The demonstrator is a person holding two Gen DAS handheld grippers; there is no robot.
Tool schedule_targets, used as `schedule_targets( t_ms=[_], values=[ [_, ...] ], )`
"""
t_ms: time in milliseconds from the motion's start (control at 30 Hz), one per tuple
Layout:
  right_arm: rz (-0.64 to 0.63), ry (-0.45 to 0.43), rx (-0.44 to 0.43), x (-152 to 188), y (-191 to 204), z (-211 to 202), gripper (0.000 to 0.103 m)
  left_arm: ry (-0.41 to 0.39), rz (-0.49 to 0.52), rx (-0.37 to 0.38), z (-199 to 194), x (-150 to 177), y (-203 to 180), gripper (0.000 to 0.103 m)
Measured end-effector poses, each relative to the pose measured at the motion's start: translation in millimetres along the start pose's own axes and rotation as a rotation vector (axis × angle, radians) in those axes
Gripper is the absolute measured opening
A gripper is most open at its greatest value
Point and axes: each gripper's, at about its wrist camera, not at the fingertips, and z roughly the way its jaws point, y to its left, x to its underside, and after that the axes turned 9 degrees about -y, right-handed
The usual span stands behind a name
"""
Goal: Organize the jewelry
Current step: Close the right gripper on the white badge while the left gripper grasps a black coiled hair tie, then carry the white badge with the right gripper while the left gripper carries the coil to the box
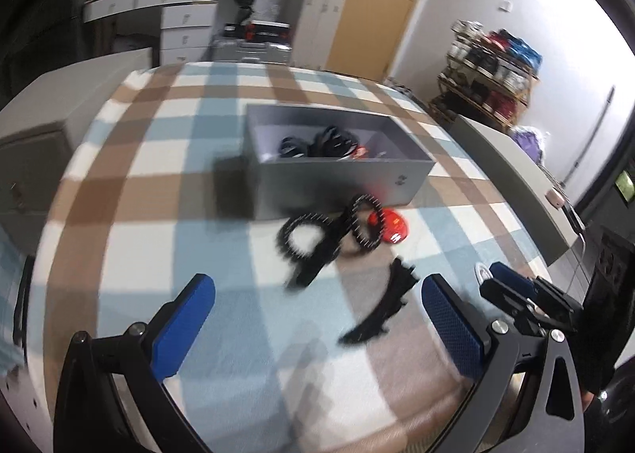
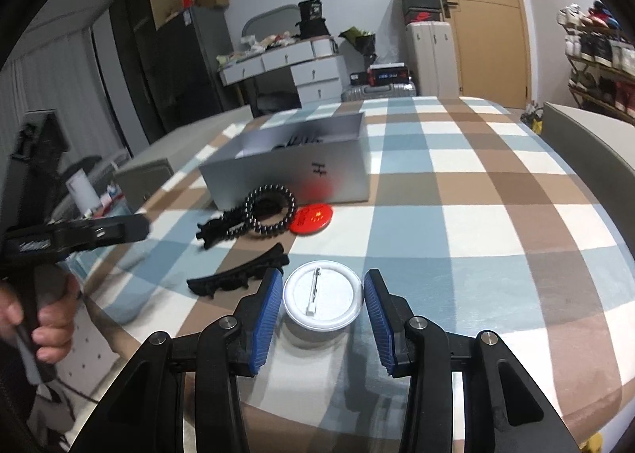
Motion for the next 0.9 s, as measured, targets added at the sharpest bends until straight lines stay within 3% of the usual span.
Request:
schedule_targets(
  t_ms=[100,200,400,467,700,833,900],
  values=[
    [0.021,-0.034,-0.013,-2.7,-5.4,-7.8,0.042,0.040,0.054,0.064,16.9,-8.6,-13.5,0.101],
    [0.031,-0.047,-0.023,-4.2,-9.3,-12.2,0.042,0.067,0.143,0.076,30.5,-15.1,-31.4,0.101],
    [0.047,-0.064,-0.046,-6.5,-13.6,-20.6,0.042,0.119,0.240,0.046,58.7,-20.9,-44.0,0.089],
    [0.046,-0.079,-0.053,-8.8,-14.1,-24.5,0.042,0.141,0.265,0.036,66.3,-20.3,-44.4,0.075],
    [0.049,-0.104,-0.074,-14.3,-17.0,-30.6,0.042,0.187,0.261,0.007,81.3,-18.7,-36.9,0.042],
    [0.087,-0.084,-0.075,-11.6,-22.2,-28.4,0.042,0.192,0.274,-0.015,82.5,-17.4,-37.0,0.015],
    [0.106,-0.076,-0.078,-10.6,-23.8,-28.9,0.042,0.192,0.283,-0.001,79.2,-16.6,-39.0,0.010]
  ],
)
